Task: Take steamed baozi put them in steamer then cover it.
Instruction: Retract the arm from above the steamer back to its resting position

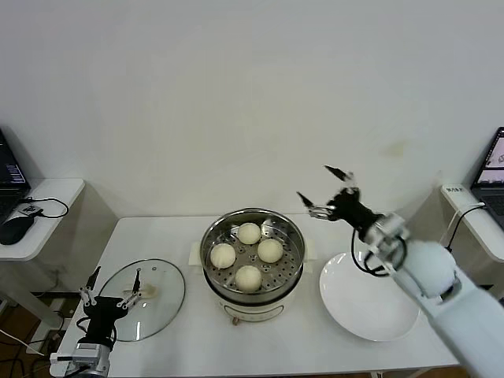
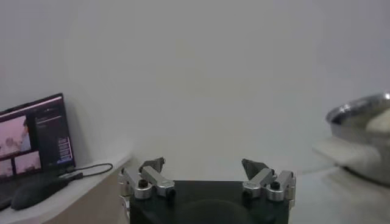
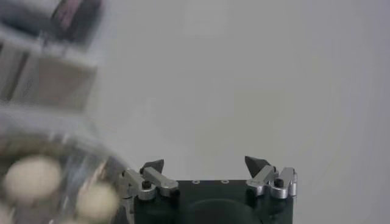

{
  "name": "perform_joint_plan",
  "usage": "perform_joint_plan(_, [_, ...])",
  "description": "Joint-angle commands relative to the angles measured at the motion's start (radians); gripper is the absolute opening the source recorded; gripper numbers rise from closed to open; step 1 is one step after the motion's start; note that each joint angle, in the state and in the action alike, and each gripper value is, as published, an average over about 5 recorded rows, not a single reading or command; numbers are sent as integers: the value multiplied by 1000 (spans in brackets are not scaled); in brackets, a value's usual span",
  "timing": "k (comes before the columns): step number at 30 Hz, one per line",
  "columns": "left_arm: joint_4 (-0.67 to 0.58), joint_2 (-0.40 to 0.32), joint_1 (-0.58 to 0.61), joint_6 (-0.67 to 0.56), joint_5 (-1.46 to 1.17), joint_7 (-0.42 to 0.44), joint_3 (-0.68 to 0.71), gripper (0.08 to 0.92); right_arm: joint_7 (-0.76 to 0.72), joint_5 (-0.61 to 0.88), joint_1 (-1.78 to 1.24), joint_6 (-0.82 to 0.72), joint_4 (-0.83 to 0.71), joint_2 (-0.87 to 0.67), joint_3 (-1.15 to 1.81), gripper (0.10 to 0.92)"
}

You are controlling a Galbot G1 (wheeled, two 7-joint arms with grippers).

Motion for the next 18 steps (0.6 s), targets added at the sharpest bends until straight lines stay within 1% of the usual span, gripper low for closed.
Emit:
perform_joint_plan(1, [188,67,-47,-117,673,-47,-44,823,-17,-116,-544,239,28,424,623,823])
perform_joint_plan(5, [223,77,-9,-187,941,-88,-119,823,-15,-119,-599,242,36,461,656,823])
perform_joint_plan(8, [215,80,41,-213,1049,-87,-136,823,-11,-121,-618,242,39,482,676,823])
perform_joint_plan(11, [223,84,58,-220,1098,-73,-122,823,-7,-122,-623,237,41,495,687,823])
perform_joint_plan(18, [294,96,4,-219,1127,-16,-66,823,-3,-122,-631,231,52,505,692,823])
